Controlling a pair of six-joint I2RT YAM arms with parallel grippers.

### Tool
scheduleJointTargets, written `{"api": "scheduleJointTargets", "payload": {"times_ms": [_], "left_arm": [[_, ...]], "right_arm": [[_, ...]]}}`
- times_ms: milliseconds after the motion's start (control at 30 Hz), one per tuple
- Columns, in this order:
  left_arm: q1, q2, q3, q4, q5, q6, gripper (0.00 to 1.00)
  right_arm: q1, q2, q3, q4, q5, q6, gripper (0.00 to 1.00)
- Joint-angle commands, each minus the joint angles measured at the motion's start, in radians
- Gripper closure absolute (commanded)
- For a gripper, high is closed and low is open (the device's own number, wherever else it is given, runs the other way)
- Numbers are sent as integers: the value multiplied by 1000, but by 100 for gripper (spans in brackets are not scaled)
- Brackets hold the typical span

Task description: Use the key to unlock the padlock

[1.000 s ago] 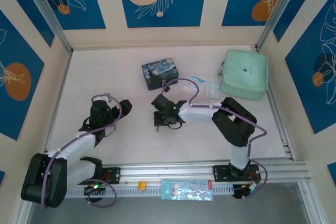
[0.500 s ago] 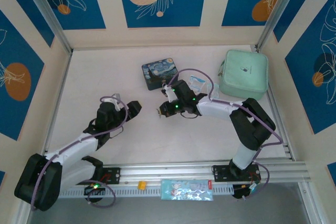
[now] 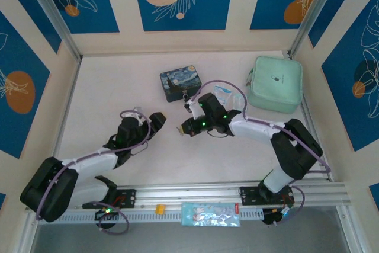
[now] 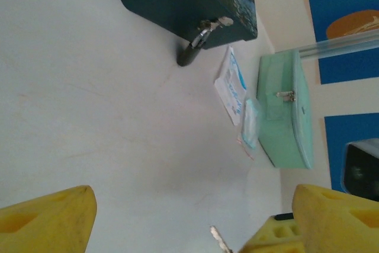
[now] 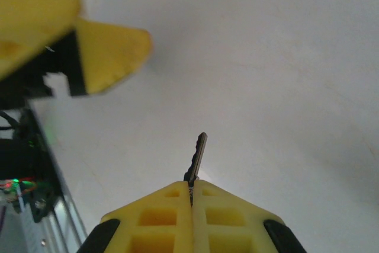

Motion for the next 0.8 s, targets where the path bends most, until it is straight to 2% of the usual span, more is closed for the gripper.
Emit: {"api": "scheduleJointTargets", "payload": {"times_ms": [0,200,400,600,767], "left_arm": [[-42,39,15,138,-33,-114,16],[-82,105,31,248,-44,-172,22],[-103,136,37,305,-52,-191,32],[-114,154,39,330,-53,-195,52],[-116,164,42,345,-50,-197,62]], "right_arm": [[16,-41,-13,77,-21,45,100],[19,-49,-18,157,-25,81,100],[19,-40,-25,197,-35,96,100],[18,-33,-31,218,-38,101,100],[13,-25,-35,230,-37,110,100]]}}
